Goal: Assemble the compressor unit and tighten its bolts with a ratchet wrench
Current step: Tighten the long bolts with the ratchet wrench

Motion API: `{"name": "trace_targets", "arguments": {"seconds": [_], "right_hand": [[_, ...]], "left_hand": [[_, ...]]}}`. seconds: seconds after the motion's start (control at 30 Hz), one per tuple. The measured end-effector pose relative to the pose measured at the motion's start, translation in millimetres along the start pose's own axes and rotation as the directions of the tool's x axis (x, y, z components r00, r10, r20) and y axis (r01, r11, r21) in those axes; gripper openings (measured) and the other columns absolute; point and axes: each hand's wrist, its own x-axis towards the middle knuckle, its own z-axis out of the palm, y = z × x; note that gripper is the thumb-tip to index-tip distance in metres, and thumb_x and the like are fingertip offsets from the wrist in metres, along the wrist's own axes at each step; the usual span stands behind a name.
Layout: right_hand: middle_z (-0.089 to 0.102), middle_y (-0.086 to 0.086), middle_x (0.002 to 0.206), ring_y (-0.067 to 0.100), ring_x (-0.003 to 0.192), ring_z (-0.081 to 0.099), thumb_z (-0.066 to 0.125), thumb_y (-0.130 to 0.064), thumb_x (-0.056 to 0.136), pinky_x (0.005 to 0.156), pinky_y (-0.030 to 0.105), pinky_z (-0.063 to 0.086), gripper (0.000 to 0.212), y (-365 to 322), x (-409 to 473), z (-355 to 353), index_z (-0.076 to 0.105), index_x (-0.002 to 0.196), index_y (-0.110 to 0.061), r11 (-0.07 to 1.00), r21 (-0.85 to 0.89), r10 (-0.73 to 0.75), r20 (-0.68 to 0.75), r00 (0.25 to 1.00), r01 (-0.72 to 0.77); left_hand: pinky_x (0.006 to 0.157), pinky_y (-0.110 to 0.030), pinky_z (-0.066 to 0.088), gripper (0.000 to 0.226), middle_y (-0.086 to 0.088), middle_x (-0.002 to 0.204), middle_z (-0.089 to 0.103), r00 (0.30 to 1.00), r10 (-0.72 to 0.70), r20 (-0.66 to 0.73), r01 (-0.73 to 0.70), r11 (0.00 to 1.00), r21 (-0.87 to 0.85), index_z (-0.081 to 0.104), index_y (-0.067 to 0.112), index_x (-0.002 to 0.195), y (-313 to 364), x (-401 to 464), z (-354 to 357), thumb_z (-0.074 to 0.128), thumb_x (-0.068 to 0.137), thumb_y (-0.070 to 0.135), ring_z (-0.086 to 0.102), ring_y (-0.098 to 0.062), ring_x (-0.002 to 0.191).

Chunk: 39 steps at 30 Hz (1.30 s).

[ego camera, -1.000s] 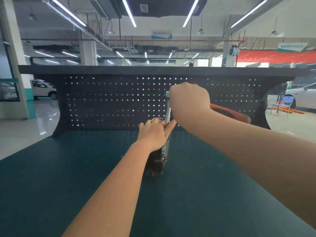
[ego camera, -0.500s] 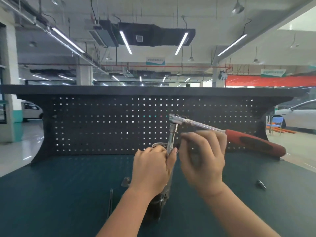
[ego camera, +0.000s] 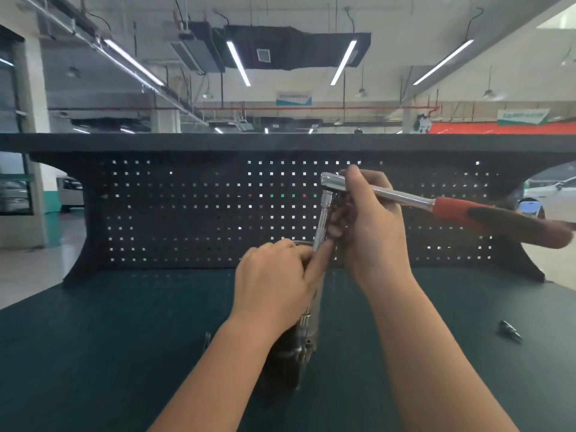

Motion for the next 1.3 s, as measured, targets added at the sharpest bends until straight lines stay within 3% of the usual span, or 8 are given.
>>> {"name": "trace_targets", "arguments": {"seconds": [0.23, 0.43, 0.63, 0.87, 0.97, 1.07, 1.17, 1.3], "right_hand": [[0.055, -0.006, 0.06, 0.009, 0.049, 0.047, 0.056, -0.044, 0.091, 0.04, 0.022, 0.036, 0.035, 7.2, 2.7, -4.9, 0.062, 0.057, -0.035, 0.99, 0.142, 0.004, -0.002, 1.0, -0.004], [0.054, 0.015, 0.075, 0.032, 0.064, 0.054, 0.053, -0.027, 0.098, 0.057, 0.038, 0.051, 0.015, 1.0, -4.7, -6.6, 0.053, 0.085, -0.02, 0.876, -0.366, -0.336, 0.004, 0.942, 0.314], [0.046, -0.014, 0.082, 0.019, 0.076, 0.059, 0.063, -0.019, 0.091, 0.071, 0.029, 0.051, 0.014, -5.1, -16.8, 16.6, 0.052, 0.091, -0.011, 0.689, -0.569, -0.557, -0.02, 0.83, 0.448], [0.063, 0.006, 0.071, 0.016, 0.059, 0.065, 0.059, -0.031, 0.094, 0.059, 0.029, 0.055, 0.018, -3.1, -14.0, 11.3, 0.057, 0.081, -0.017, 0.842, -0.329, -0.459, -0.02, 0.888, 0.428], [0.062, 0.001, 0.064, 0.01, 0.044, 0.056, 0.057, -0.029, 0.096, 0.043, 0.018, 0.043, 0.02, 3.7, -1.2, -1.4, 0.056, 0.086, -0.012, 0.983, 0.184, 0.023, -0.128, 0.991, 0.001], [0.061, 0.001, 0.06, 0.008, 0.044, 0.055, 0.055, -0.024, 0.096, 0.038, 0.013, 0.039, 0.024, 5.8, 9.2, -5.3, 0.055, 0.079, -0.008, 0.679, 0.643, 0.409, 0.07, 0.91, -0.354], [0.062, 0.0, 0.065, 0.009, 0.049, 0.055, 0.059, -0.009, 0.094, 0.041, 0.016, 0.041, 0.014, 6.3, 9.4, -1.4, 0.053, 0.081, -0.011, 0.797, 0.587, 0.181, -0.006, 0.984, -0.143], [0.059, -0.002, 0.067, 0.014, 0.057, 0.058, 0.066, -0.01, 0.088, 0.056, 0.028, 0.049, 0.024, 3.4, -1.8, 4.4, 0.047, 0.078, -0.022, 0.844, -0.186, -0.515, -0.023, 0.857, 0.502]], "left_hand": [[0.054, -0.019, 0.029, 0.083, 0.013, 0.088, 0.066, 0.999, 0.028, -0.026, -0.03, 0.998, -0.06, 0.072, 0.03, 0.082, -6.1, -1.5, 1.9, 0.0, 0.084, 0.073, 0.058, -0.007, 0.081], [0.051, -0.021, 0.024, 0.083, 0.009, 0.066, 0.058, 0.998, 0.065, 0.026, -0.065, 0.998, -0.024, 0.06, 0.025, 0.073, -7.7, -1.3, -2.0, 0.002, 0.075, 0.083, 0.052, -0.007, 0.063], [0.054, -0.025, 0.023, 0.065, 0.007, 0.05, 0.05, 0.999, 0.04, 0.035, -0.039, 0.999, -0.024, 0.049, 0.028, 0.059, -6.3, -1.5, -3.6, 0.01, 0.079, 0.076, 0.04, -0.003, 0.047], [0.052, -0.022, 0.02, 0.066, 0.007, 0.048, 0.043, 0.999, 0.045, 0.03, -0.043, 0.998, -0.045, 0.051, 0.026, 0.059, -7.6, -1.3, -3.5, 0.009, 0.091, 0.065, 0.048, -0.018, 0.052], [0.055, -0.027, 0.028, 0.082, 0.005, 0.071, 0.066, 0.997, 0.073, 0.023, -0.073, 0.997, 0.0, 0.073, 0.025, 0.089, -8.4, -0.7, -1.5, 0.003, 0.089, 0.069, 0.062, -0.02, 0.073], [0.051, -0.025, 0.031, 0.074, 0.008, 0.067, 0.065, 0.995, 0.103, 0.004, -0.103, 0.994, -0.029, 0.069, 0.023, 0.073, -8.1, -1.2, -0.1, 0.012, 0.089, 0.066, 0.061, -0.015, 0.065], [0.048, -0.022, 0.023, 0.068, 0.008, 0.047, 0.047, 0.998, 0.066, 0.005, -0.066, 0.997, -0.035, 0.049, 0.023, 0.055, -10.5, -0.6, -0.4, 0.016, 0.086, 0.074, 0.053, -0.01, 0.052], [0.049, -0.021, 0.019, 0.066, 0.006, 0.042, 0.04, 1.0, 0.014, 0.008, -0.014, 1.0, -0.025, 0.041, 0.022, 0.054, -11.0, -0.1, 0.1, 0.012, 0.086, 0.071, 0.045, -0.006, 0.044]]}}
